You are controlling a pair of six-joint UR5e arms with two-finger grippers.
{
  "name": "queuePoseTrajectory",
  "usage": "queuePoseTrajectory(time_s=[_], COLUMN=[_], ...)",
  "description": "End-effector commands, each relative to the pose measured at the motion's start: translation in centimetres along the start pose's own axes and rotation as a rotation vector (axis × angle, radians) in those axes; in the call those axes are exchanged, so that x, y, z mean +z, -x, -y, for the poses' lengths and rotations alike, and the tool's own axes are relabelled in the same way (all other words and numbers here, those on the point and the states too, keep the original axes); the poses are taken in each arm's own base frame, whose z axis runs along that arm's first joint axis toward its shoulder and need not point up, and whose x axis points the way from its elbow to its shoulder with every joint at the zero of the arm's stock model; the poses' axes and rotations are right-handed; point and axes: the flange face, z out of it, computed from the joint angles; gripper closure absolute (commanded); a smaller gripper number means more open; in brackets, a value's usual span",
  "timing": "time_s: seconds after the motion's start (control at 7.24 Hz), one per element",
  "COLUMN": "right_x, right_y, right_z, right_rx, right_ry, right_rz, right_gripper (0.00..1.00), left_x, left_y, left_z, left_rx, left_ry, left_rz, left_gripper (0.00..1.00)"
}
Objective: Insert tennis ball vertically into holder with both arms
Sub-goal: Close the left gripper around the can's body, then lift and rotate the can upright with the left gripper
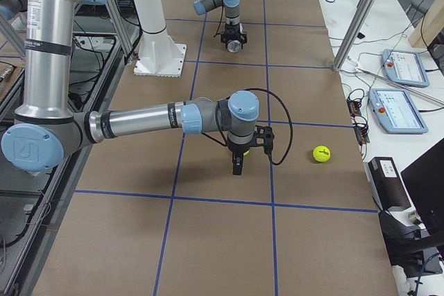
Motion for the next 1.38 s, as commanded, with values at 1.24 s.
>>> queuePoseTrajectory(time_s=[1.24], right_x=[-1.4], right_y=[1.7], right_z=[0.2], right_rx=[-0.028], right_ry=[-0.025], right_rz=[0.042], right_gripper=[0.01], left_x=[-15.8], left_y=[2.7], left_z=[3.7], left_rx=[-0.277], left_ry=[-0.504], left_rz=[0.203], left_gripper=[0.16])
